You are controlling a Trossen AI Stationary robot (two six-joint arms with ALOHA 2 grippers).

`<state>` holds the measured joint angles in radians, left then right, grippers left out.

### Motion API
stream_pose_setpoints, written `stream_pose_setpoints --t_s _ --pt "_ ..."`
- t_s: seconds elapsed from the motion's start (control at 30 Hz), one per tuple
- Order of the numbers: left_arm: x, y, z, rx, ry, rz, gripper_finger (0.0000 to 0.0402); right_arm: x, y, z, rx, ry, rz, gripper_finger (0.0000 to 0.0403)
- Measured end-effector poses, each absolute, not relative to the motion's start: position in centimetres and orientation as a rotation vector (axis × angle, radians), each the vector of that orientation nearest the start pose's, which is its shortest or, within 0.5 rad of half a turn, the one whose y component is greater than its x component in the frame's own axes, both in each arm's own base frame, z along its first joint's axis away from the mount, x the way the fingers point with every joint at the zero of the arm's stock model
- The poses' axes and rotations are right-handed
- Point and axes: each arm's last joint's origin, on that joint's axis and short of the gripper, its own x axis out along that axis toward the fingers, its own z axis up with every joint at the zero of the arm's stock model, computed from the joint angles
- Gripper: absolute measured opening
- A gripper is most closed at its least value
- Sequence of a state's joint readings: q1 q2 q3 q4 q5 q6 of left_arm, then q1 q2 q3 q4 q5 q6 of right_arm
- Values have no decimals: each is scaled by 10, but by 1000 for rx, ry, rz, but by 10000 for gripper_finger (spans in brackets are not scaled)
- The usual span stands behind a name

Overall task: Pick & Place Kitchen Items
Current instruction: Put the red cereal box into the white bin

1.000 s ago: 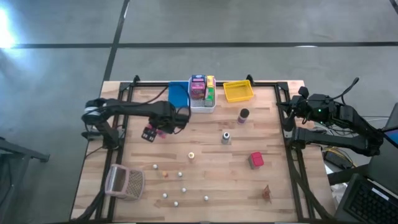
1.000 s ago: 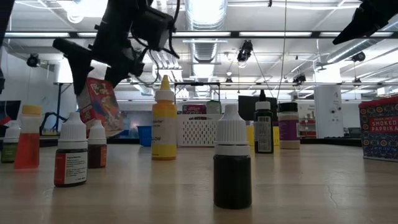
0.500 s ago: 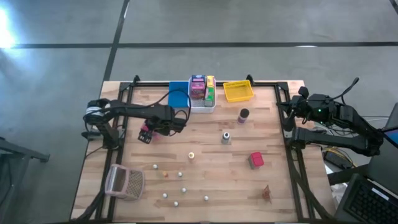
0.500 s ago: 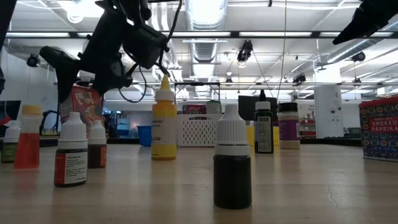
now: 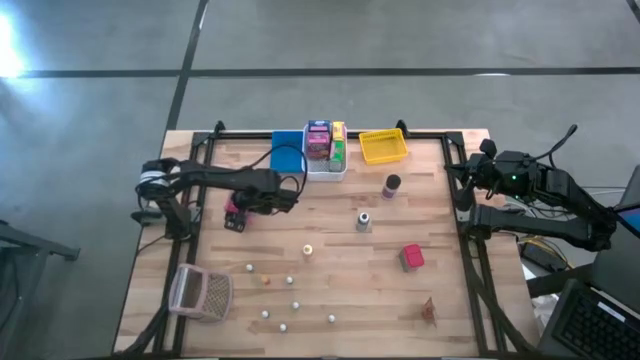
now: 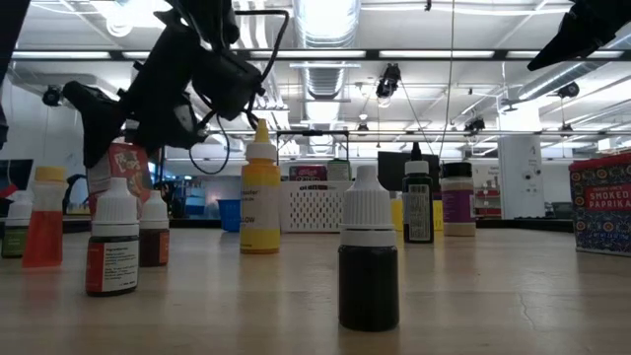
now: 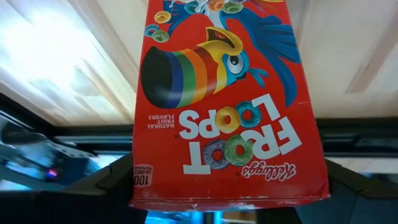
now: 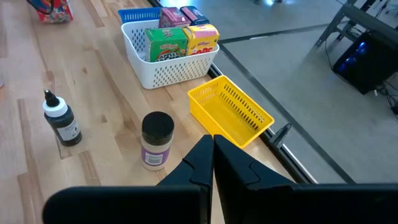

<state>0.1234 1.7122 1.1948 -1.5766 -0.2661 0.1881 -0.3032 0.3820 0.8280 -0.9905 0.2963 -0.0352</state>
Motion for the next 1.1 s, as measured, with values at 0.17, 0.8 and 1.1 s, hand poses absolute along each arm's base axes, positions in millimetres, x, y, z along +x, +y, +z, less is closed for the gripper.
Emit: stream_pose_setpoints --t_s 0.17,0.8,1.1 --pt "254 39 212 218 2116 59 314 47 -24 312 -30 563 -575 8" --pt "287 45 209 280 2102 16 328 47 -24 312 -32 563 -575 8" --pt "292 46 213 289 2059 40 393 47 -24 312 -32 563 -575 8"
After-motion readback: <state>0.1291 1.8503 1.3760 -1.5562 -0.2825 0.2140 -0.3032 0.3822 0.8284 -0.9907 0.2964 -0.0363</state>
